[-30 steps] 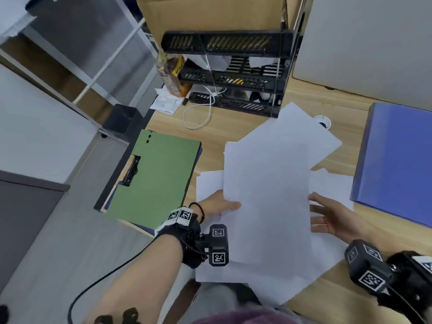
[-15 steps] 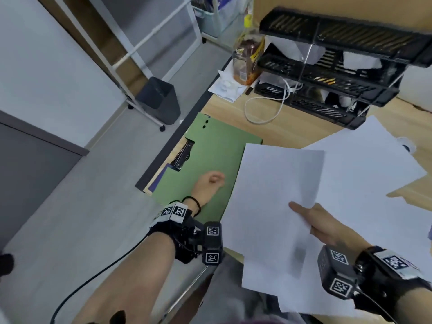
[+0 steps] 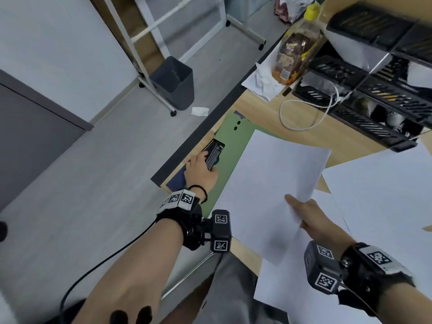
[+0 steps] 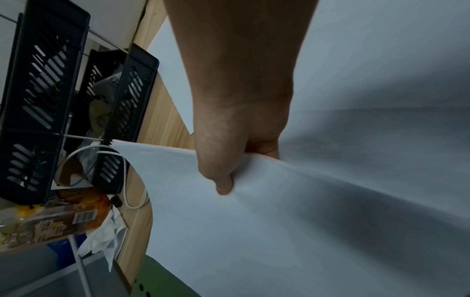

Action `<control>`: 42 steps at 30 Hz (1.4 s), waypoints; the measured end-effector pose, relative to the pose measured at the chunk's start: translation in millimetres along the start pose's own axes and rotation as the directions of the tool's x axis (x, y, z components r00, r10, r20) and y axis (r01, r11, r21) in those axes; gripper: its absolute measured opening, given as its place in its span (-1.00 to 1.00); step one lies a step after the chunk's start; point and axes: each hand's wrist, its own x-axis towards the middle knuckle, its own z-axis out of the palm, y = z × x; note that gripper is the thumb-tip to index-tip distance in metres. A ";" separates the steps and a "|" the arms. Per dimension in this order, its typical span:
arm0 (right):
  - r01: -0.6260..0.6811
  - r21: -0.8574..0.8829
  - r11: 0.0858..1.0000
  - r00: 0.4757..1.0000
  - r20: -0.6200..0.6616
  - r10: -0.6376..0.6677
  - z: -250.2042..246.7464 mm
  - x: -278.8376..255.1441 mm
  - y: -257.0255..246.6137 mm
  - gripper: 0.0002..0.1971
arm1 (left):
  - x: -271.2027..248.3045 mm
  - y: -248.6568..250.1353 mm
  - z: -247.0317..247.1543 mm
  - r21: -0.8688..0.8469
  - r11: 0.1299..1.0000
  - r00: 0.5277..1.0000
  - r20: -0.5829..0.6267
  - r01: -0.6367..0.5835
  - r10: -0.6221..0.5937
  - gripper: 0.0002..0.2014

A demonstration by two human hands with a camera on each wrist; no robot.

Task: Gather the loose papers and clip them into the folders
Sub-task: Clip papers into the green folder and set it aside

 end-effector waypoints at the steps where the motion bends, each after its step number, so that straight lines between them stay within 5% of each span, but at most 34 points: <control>1: 0.001 0.004 1.000 1.000 -0.002 -0.001 -0.4 1.4 0.3 -0.67 | -2.5 2.8 -0.6 0.016 1.000 1.000 0.001 0.017 -0.017 -0.47; 7: 0.010 0.066 0.998 1.000 0.011 -0.011 -6.7 3.5 6.4 -0.55 | -13.4 16.8 -10.0 -0.045 0.997 0.998 -0.026 0.055 -0.056 -0.62; 11: 0.041 0.111 0.993 0.998 0.042 -0.046 -14.6 -8.2 4.7 -0.69 | -18.2 15.5 -20.2 -0.065 0.997 0.998 -0.055 -0.033 0.030 -0.69; 14: 0.078 0.150 0.986 0.995 0.055 -0.088 -31.8 -21.9 2.6 -0.72 | -31.0 24.8 -21.1 -0.025 1.000 0.999 -0.045 0.013 -0.014 -0.68; 17: 0.126 0.189 0.974 0.992 -0.019 -0.125 -58.9 -37.1 5.3 -0.58 | -50.7 40.8 -5.5 -0.122 0.993 0.999 0.032 0.008 -0.004 -0.71; 20: 0.175 0.201 0.964 0.983 -0.090 -0.159 -102.3 -56.8 21.2 -0.22 | -73.1 65.9 29.2 -0.217 0.975 0.992 0.099 -0.052 0.075 -0.72; 24: 0.189 0.287 0.939 0.967 -0.221 -0.127 -173.4 -88.4 65.0 -0.73 | -115.2 110.7 89.2 -0.290 0.953 0.953 0.257 -0.085 0.163 -0.79; 28: 0.171 0.361 0.917 0.926 -0.376 -0.025 -229.8 -114.8 117.2 -0.71 | -158.4 148.0 144.2 -0.268 0.954 0.871 0.426 -0.137 0.245 -0.78; 32: 0.178 0.444 0.878 0.897 -0.440 0.041 -258.4 -127.4 149.3 -0.78 | -193.8 167.1 173.9 -0.237 0.935 0.814 0.466 -0.263 0.347 -0.60; 36: 0.167 0.516 0.840 0.918 -0.392 0.058 -268.8 -129.4 167.0 -0.82 | -210.4 168.2 186.5 -0.006 0.930 0.867 0.360 -0.367 0.345 -0.62; 42: 0.204 0.559 0.804 0.926 -0.376 0.027 -273.3 -136.6 174.5 -0.85 | -219.3 165.6 193.1 0.187 0.895 0.832 0.479 -0.406 0.278 -0.54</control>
